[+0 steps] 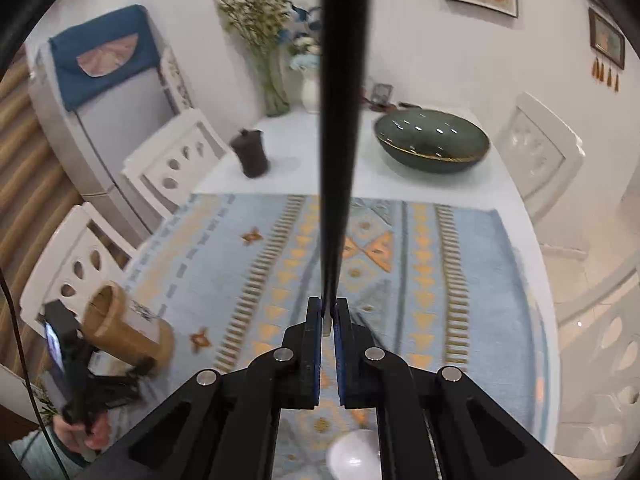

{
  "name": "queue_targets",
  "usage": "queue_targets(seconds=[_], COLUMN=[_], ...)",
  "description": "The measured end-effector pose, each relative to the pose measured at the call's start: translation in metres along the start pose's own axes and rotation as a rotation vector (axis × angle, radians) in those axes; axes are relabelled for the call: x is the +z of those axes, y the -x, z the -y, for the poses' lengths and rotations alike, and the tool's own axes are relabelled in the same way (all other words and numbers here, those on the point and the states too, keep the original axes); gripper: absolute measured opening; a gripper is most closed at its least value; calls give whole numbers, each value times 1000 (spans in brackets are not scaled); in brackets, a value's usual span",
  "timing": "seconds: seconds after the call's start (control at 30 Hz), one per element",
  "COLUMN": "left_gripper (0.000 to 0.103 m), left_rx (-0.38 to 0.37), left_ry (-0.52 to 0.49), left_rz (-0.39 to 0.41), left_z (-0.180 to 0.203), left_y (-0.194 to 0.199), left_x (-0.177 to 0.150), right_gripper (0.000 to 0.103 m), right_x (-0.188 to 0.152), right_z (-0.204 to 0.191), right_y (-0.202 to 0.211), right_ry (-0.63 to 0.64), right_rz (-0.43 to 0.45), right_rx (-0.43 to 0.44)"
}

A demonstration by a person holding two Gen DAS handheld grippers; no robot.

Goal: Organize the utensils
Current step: 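Lower the chopstick into the wooden cup and open the right gripper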

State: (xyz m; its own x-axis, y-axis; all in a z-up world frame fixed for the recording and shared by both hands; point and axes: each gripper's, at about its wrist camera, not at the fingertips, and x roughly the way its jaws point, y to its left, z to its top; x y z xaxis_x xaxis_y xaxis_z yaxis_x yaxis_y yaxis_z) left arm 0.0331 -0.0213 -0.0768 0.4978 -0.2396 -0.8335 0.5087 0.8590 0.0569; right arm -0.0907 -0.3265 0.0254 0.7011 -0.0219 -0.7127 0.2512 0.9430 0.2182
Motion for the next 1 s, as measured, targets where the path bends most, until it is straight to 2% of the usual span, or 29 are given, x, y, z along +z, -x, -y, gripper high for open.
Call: queue_targets(seconds=[0.2,0.43,0.53,0.8,1.0], left_gripper=[91,78,77,77,77], left_rx=[-15,-38,-38,-42,-35], left_ry=[3,-15,-22,-32,-39], left_rz=[20,36,45,50,53], left_z=[-5,-4,-5,-9,-11], left_y=[7,12,12,13,15], left_x=[-6,-11,-11,-15,-18], right_gripper=[5,5,5,5,5], right_x=[7,18,21,15,4], right_z=[-57,-119,-143,-186,-205], right_y=[14,33,31,-10,-34], right_ry=[37,84,98,73,85], right_rz=[44,98,101,7,-61], right_rx=[93,210,252,357,352])
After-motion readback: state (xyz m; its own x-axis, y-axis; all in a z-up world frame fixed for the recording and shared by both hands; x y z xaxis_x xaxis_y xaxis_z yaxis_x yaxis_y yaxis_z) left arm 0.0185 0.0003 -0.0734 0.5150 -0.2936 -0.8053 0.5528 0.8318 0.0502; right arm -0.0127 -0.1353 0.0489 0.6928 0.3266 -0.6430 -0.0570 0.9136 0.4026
